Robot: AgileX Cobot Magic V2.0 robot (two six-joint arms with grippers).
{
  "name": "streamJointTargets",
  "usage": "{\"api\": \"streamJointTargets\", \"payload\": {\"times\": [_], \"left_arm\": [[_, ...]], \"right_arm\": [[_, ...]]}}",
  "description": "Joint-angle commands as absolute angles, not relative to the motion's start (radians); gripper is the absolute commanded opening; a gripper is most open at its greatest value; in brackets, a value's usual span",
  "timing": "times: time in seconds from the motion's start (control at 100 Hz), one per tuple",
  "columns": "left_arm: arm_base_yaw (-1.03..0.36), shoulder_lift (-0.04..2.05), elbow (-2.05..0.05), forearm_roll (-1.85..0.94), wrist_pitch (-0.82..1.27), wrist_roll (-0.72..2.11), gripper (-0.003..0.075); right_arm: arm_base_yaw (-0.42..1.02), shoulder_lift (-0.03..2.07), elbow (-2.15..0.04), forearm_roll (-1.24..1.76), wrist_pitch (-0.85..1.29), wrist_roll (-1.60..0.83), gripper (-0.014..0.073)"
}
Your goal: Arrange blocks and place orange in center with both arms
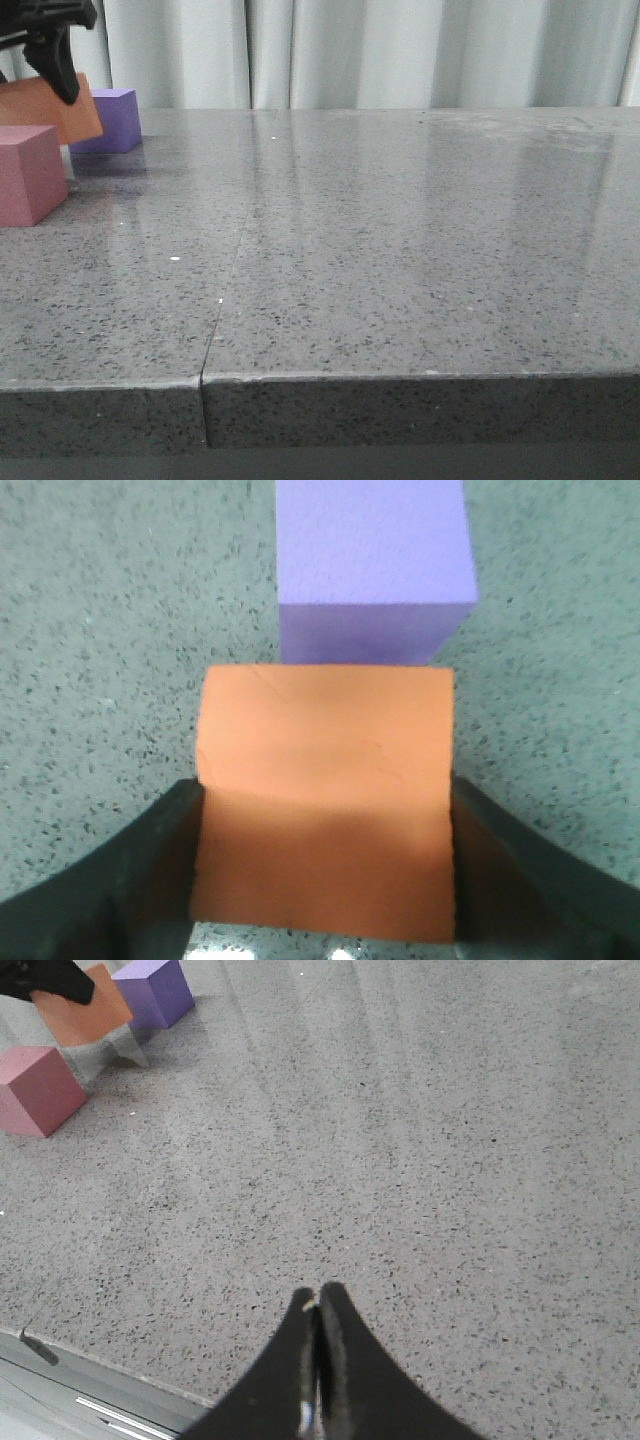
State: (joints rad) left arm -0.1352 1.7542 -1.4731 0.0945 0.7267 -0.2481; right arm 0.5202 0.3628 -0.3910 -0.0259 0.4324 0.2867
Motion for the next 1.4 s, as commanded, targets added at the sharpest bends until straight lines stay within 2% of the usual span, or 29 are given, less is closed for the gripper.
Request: {"api": "streamJointTargets", "payload": {"times": [0.0, 0.46, 0.53, 0.66, 0.73, 1.19, 1.3, 1.39], "left_arm": [[-0.134, 1.722, -1.497, 0.1, 0.673, -0.262, 0.0283], [-0.134, 1.753, -1.497, 0.08, 0.695, -0.262, 0.0293], [-0.134, 1.753, -1.497, 0.08, 0.695, -0.262, 0.0343], [-0.134, 1.753, -1.497, 0.077, 0.695, -0.262, 0.0523], [-0.134, 1.753, -1.497, 0.073, 0.695, -0.262, 0.0576], [-0.138, 1.602, -1.478, 0.069, 0.658, -0.262, 0.0572], [-0.138, 1.51, -1.412, 0.069, 0.598, -0.262, 0.0538], [-0.138, 1.426, -1.333, 0.069, 0.547, -0.262, 0.0479]], "right_arm": [[0.518, 0.369, -0.416, -0.039, 0.36, 0.276, -0.0069], [0.518, 0.369, -0.416, -0.039, 0.36, 0.276, -0.0069], [0.518, 0.369, -0.416, -0.039, 0.36, 0.276, -0.0069], [0.518, 0.369, -0.416, -0.039, 0.36, 0.276, -0.0069], [0.518, 0.369, -0.416, -0.039, 0.36, 0.276, -0.0069], [0.518, 0.369, -0.416, -0.039, 0.36, 0.276, -0.0069], [0.518, 0.369, -0.416, -0.039, 0.36, 0.276, -0.0069], [0.518, 0.369, -0.416, -0.039, 0.36, 0.276, -0.0069]]}}
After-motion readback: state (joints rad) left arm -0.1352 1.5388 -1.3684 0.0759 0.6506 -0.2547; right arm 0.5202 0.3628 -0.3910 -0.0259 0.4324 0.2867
